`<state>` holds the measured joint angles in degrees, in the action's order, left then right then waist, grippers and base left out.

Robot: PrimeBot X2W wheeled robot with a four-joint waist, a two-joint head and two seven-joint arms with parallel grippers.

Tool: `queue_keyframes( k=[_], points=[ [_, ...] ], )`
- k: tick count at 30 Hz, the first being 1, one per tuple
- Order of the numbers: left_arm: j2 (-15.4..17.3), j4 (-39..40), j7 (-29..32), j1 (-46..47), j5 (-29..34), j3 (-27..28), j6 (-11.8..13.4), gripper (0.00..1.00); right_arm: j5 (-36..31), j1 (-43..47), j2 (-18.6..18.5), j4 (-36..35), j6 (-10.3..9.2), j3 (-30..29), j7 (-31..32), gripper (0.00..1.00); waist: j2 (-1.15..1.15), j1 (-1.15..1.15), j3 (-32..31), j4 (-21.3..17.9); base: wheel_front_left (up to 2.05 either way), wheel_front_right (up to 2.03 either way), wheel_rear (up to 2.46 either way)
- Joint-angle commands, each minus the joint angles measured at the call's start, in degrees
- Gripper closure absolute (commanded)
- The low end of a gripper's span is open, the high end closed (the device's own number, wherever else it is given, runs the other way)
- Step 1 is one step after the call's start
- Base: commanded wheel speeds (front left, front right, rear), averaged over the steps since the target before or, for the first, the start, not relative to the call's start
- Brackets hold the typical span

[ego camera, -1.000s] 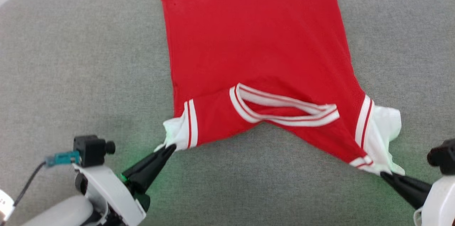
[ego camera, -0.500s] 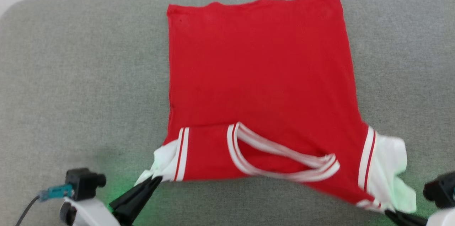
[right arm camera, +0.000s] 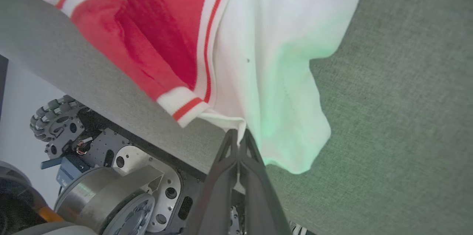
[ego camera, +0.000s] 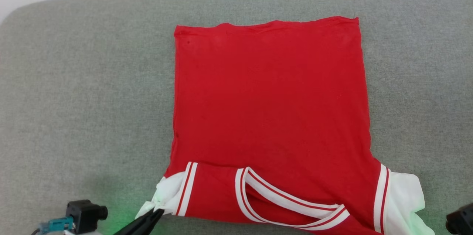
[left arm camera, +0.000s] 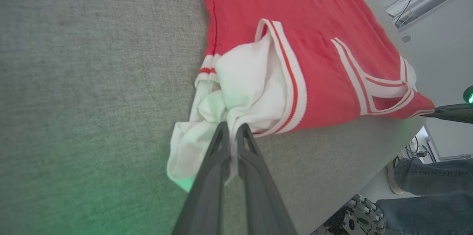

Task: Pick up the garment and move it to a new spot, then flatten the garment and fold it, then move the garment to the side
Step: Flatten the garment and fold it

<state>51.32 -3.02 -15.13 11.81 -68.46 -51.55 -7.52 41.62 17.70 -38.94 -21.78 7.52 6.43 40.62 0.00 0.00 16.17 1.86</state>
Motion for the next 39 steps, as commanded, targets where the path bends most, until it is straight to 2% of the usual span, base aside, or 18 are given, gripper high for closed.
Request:
queue_keyframes(
  k=[1, 5, 6, 7, 8, 13, 17, 19, 22, 24, 27, 33, 39],
  points=[
    [-0.14, -0.38, 0.01, 0.29, 0.28, -0.19, 0.1, 1.0, -0.79, -0.94, 0.1, 0.2, -0.06, 0.23, 0.24, 1.0, 0.0, 0.0, -0.03, -0.07, 0.0, 0.0, 0.0],
    [-0.64, -1.06, 0.01, 0.92, 0.49, -1.25, 0.1, 1.0, -1.9, -2.03, 0.33, 0.97, -0.06, 0.88, -0.53, 1.0, 0.0, 0.0, -0.22, -0.27, 0.0, 0.0, 0.0],
    [-0.72, -1.2, 0.01, 1.01, 0.43, -1.35, 0.1, 1.0, -2.18, -2.17, 0.53, 1.17, -0.06, 0.88, -0.81, 0.77, 0.0, 0.0, -0.26, -0.34, 0.0, 0.0, 0.0],
    [-0.79, -1.23, 0.01, 1.05, 0.4, -1.46, 0.1, 1.0, -2.27, -2.25, 0.82, 1.58, -0.06, 0.52, -0.84, 0.26, 0.0, 0.0, -0.29, -0.42, 0.0, 0.0, 0.0],
    [-0.8, -1.27, 0.01, 1.02, 0.4, -1.52, 0.1, 1.0, -2.16, -1.96, 0.97, 1.76, -0.06, 0.31, -0.3, 0.0, 0.0, 0.0, -0.32, -0.5, 0.0, 0.0, 0.0],
    [-0.98, -1.08, 0.01, -0.15, 0.8, -0.75, 0.1, 1.0, -2.32, -0.51, 0.97, -2.11, -0.06, -2.43, 2.02, 0.0, 0.0, 0.0, -0.57, -0.85, 0.0, 0.0, 0.0],
    [-1.46, -0.17, 0.01, -0.96, 1.76, 0.51, 0.1, 1.0, 0.54, 0.5, 1.22, -8.44, -0.05, -7.97, 5.98, 0.0, 0.0, 0.0, -0.74, -0.42, 0.0, 0.0, 0.0],
    [-1.88, 0.38, 0.01, -1.29, 2.54, 0.98, 0.1, 1.0, 1.98, -0.85, 1.29, -11.2, -0.06, -11.45, 7.78, 0.0, 0.0, 0.0, -0.65, 0.1, 0.0, 0.0, 0.0],
    [-2.49, 1.12, 0.01, -0.65, 3.88, 1.48, 0.1, 1.0, 1.67, -6.15, 1.17, -11.77, -0.05, -15.33, 10.33, 0.0, 0.0, 0.0, 0.11, 1.17, 0.0, 0.0, 0.0],
    [-3.02, 1.53, 0.01, 0.64, 5.02, 1.07, 0.1, 1.0, 0.63, -11.91, 1.39, -9.71, -0.05, -16.02, 11.68, 0.0, 0.0, 0.0, 1.12, 2.28, 0.0, 0.0, 0.0],
    [-3.81, 1.88, 0.01, 2.99, 6.59, -0.24, 0.1, 1.0, -1.83, -23.56, 2.28, -3.71, -0.04, -13.1, 13.1, 0.0, 0.0, 0.0, 3.03, 4.16, 0.0, 0.0, 0.0],
    [-5.99, 1.72, 0.01, 8.23, 8.62, -3.76, 0.1, 1.0, -9.49, -45.95, 5.71, 13.99, -0.05, -4.48, 16.67, 0.0, 0.0, 0.0, 5.71, 8.82, 0.0, 0.0, 0.0],
    [-7.96, 2.03, 0.01, 12.58, 9.53, -6.15, 0.1, 1.0, -16.29, -63.98, 7.63, 30.52, -0.05, 1.24, 18.86, 0.0, 0.0, 0.0, 9.77, 12.58, 0.0, 0.0, 0.0]
  ],
)
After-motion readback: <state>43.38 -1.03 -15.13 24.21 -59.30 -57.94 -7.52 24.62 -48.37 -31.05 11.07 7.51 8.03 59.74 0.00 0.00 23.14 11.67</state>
